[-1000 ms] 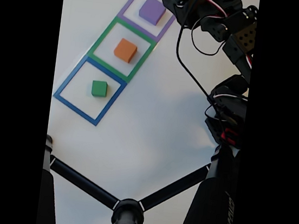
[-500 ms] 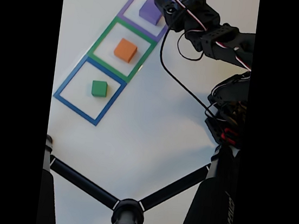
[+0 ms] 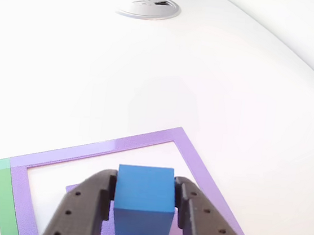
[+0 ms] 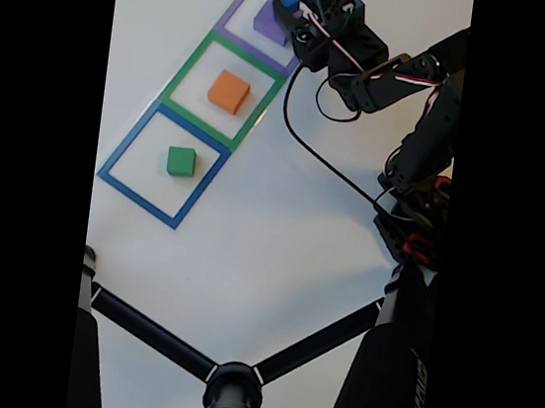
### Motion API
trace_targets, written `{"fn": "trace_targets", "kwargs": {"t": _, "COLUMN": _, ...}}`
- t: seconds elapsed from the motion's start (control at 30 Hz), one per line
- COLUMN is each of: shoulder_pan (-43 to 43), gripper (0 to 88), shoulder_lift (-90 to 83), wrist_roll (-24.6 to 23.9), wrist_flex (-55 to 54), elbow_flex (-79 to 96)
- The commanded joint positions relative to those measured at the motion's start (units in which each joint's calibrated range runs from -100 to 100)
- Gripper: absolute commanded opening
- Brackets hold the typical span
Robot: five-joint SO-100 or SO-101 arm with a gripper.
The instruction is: Tower of hanoi
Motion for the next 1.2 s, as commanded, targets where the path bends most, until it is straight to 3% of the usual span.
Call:
{"fn": "trace_targets", "kwargs": {"t": 0.0, "shoulder_pan": -1.6, "gripper": 2.2, "shoulder_lift": 1.5, "wrist_roll": 0.5, "wrist_flex": -4.4, "elbow_flex": -1.0}}
{"fn": "trace_targets", "kwargs": {"t": 0.63, "shoulder_pan": -2.7, "gripper": 2.4, "shoulder_lift": 5.6, "wrist_roll": 0.5, "wrist_flex": -6.7, "elbow_flex": -2.0}}
{"fn": "trace_targets", "kwargs": {"t": 0.93, "shoulder_pan": -2.3, "gripper": 15.7, "shoulder_lift": 6.7, "wrist_roll": 0.5, "wrist_flex": -7.4, "elbow_flex": -2.4}}
{"fn": "trace_targets", "kwargs": {"t": 1.17, "shoulder_pan": -2.3, "gripper": 17.6, "shoulder_lift": 2.5, "wrist_roll": 0.5, "wrist_flex": -3.6, "elbow_flex": -2.3}}
